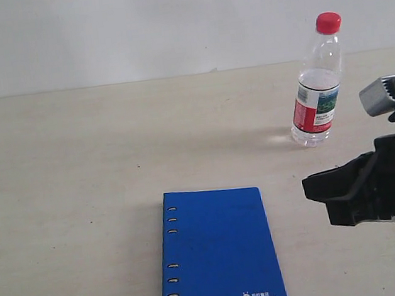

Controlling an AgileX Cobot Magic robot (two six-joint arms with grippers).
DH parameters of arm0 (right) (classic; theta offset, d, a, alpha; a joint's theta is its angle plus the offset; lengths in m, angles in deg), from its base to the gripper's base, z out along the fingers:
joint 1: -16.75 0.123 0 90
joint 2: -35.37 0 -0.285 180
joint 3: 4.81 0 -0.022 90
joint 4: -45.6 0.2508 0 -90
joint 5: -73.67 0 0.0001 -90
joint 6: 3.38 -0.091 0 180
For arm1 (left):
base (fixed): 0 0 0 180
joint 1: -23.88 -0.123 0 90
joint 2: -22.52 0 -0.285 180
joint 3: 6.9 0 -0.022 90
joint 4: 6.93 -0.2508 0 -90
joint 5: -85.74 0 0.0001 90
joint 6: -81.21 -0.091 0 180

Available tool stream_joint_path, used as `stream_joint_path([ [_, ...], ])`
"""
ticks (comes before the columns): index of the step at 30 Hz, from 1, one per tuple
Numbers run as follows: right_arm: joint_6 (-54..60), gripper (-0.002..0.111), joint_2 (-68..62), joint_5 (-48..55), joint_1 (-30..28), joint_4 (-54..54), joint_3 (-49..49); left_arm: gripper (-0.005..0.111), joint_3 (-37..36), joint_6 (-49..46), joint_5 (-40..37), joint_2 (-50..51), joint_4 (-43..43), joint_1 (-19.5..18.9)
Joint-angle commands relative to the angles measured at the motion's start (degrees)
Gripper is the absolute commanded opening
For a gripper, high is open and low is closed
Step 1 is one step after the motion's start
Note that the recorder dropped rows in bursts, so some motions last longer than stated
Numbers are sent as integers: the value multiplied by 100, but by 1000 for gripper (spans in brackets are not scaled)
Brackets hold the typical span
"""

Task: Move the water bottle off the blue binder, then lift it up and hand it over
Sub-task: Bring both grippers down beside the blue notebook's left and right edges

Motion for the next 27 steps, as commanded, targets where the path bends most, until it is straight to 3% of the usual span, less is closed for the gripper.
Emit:
stream_joint_path([
  [1,38,0,10,-389,9,67,15,4,266,233,489,1846,-857,-17],
  [4,-21,0,10,-404,9,67,15,4,266,233,902,3234,-1336,-4],
  [8,-46,0,10,-380,9,67,15,4,333,-330,633,5132,-1355,252],
  [12,-60,0,-12,-429,9,67,15,4,710,-433,536,6678,-1309,902],
  [14,-60,0,-84,-444,9,67,15,4,1073,-312,-70,7150,-1309,1351],
  [18,21,0,-368,-615,9,67,15,4,1722,-112,-1549,7508,-1309,2281],
  [24,108,0,-1031,-698,9,255,15,4,2192,334,-3909,7248,-1189,3277],
  [27,598,0,-1578,-364,9,627,4,4,2182,385,-3348,7455,-1199,3718],
])
